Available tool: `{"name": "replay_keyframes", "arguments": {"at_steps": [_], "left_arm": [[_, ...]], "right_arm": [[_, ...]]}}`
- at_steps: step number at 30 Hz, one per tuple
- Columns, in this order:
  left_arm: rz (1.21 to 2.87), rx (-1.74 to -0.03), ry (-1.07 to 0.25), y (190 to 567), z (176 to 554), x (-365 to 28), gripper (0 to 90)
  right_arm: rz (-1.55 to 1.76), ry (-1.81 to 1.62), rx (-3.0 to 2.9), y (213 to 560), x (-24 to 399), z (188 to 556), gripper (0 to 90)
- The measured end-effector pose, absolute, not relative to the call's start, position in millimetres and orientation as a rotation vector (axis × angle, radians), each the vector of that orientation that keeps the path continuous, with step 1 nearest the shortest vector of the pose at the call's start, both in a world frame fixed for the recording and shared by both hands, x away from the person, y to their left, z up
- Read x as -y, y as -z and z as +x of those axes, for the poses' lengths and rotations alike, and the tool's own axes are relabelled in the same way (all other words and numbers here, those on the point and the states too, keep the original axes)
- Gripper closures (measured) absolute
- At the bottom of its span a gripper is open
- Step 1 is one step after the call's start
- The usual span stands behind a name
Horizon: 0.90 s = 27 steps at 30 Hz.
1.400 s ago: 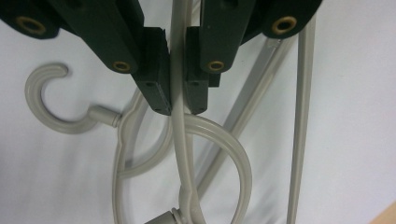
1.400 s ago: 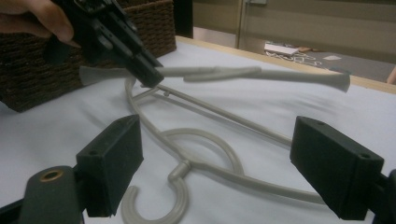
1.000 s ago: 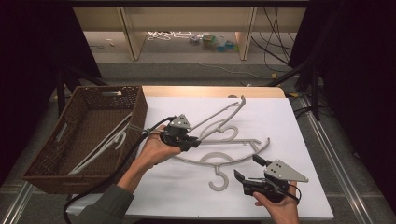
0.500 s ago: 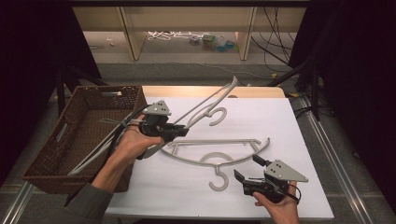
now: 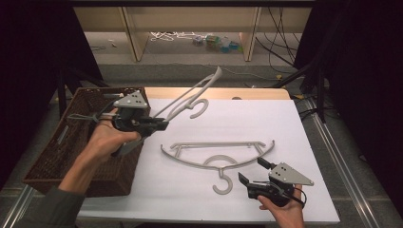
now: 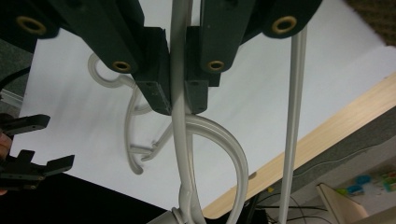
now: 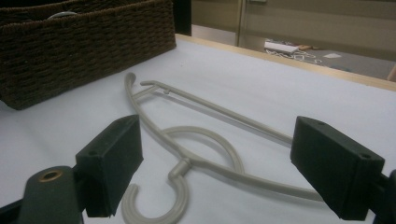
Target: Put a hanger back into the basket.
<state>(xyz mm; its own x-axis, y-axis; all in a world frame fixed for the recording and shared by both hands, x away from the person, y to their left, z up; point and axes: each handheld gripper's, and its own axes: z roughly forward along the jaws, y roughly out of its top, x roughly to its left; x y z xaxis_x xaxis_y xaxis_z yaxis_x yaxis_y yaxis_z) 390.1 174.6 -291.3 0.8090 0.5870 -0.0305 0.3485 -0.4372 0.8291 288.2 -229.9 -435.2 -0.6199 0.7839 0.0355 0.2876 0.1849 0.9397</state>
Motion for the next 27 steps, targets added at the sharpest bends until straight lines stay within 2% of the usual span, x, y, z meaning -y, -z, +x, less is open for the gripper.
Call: {"name": "replay_keyframes", "arguments": {"at_steps": [9, 22, 23, 27], "left_arm": [[2.079, -0.726, -0.405, 275.4, 387.8, -210.0, 81.8], [2.052, -0.823, -0.450, 282.8, 373.3, -267.8, 81.8], [2.040, -0.834, -0.398, 284.9, 368.8, -276.8, 81.8], [2.044, -0.858, -0.370, 286.3, 362.8, -289.8, 81.8]], "right_arm": [[1.004, -1.440, -2.001, 435.6, 229.2, 288.9, 17.7], [1.005, -1.422, -2.003, 436.6, 230.0, 289.7, 17.7], [1.009, -1.415, -2.011, 436.0, 229.8, 289.7, 17.7], [1.008, -1.436, -2.006, 437.6, 228.4, 290.9, 17.7]]}}
